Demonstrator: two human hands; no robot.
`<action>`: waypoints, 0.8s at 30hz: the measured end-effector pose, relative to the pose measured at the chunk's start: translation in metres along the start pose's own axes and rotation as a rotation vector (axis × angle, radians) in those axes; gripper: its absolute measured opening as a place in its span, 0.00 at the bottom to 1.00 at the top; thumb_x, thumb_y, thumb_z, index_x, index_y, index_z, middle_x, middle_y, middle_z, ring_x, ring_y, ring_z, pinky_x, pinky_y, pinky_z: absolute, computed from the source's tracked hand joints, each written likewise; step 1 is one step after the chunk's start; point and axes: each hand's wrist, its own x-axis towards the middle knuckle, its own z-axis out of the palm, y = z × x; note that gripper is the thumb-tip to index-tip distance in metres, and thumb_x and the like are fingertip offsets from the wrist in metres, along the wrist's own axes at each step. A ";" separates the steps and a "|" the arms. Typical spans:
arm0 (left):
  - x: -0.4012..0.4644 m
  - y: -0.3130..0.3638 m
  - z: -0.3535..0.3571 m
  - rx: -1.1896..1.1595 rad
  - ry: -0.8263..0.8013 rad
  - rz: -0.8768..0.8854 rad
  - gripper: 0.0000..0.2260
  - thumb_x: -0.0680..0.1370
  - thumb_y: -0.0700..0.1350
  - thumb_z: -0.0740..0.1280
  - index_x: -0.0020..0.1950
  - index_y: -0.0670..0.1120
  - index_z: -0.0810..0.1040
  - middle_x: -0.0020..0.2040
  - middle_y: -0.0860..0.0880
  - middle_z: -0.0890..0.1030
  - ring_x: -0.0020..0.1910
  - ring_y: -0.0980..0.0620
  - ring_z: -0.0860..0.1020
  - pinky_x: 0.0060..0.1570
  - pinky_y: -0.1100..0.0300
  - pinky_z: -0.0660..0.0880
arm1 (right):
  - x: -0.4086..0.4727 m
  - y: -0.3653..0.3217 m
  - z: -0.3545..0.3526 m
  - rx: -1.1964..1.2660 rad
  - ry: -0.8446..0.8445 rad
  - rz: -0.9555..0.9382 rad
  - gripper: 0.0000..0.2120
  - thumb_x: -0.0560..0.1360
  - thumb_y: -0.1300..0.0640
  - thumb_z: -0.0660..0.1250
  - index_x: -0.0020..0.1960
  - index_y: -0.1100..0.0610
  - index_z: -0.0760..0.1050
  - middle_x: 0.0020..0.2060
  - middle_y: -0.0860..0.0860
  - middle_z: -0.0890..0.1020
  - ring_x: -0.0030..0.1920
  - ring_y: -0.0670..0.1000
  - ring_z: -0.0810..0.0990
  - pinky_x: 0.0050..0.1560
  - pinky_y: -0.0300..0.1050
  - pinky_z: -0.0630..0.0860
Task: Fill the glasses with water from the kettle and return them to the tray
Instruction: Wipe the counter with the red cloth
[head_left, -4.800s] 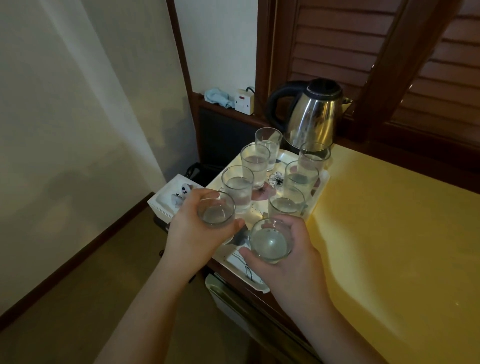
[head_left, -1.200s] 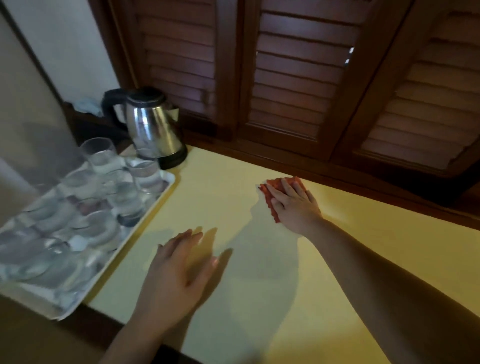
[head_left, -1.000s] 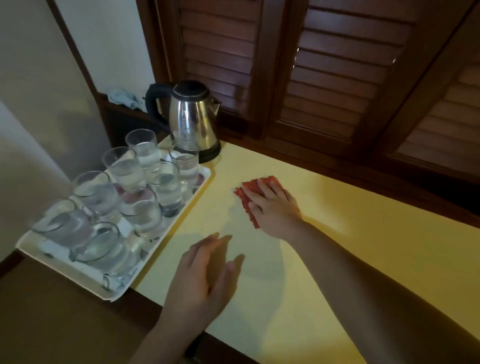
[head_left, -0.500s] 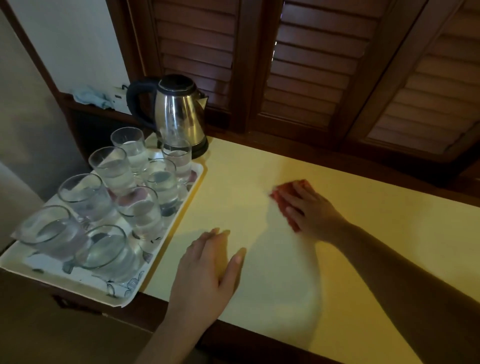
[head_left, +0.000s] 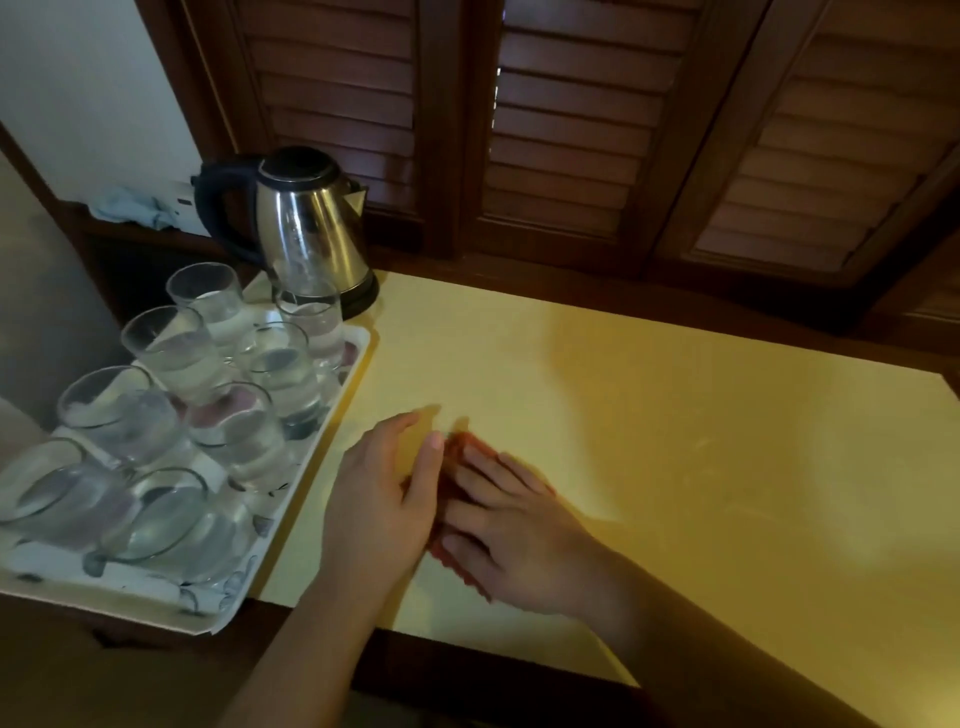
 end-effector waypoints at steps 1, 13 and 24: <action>0.006 0.000 0.006 0.023 -0.015 -0.012 0.21 0.84 0.64 0.58 0.71 0.54 0.76 0.65 0.56 0.81 0.66 0.53 0.77 0.63 0.53 0.76 | -0.016 0.010 0.001 0.010 0.016 -0.012 0.22 0.86 0.38 0.50 0.79 0.33 0.62 0.85 0.40 0.51 0.85 0.46 0.38 0.84 0.53 0.41; 0.027 0.040 0.102 0.383 -0.149 0.115 0.21 0.85 0.57 0.54 0.72 0.54 0.78 0.76 0.51 0.74 0.78 0.48 0.67 0.79 0.39 0.59 | 0.003 0.202 -0.048 -0.088 0.164 0.504 0.24 0.88 0.42 0.50 0.83 0.41 0.57 0.85 0.49 0.56 0.85 0.59 0.49 0.83 0.66 0.51; 0.022 0.037 0.107 0.440 -0.127 0.135 0.18 0.83 0.56 0.61 0.70 0.54 0.79 0.75 0.50 0.75 0.77 0.47 0.68 0.78 0.39 0.61 | -0.079 0.185 -0.029 0.025 0.209 0.315 0.21 0.85 0.40 0.52 0.77 0.38 0.67 0.82 0.45 0.64 0.85 0.52 0.55 0.84 0.59 0.54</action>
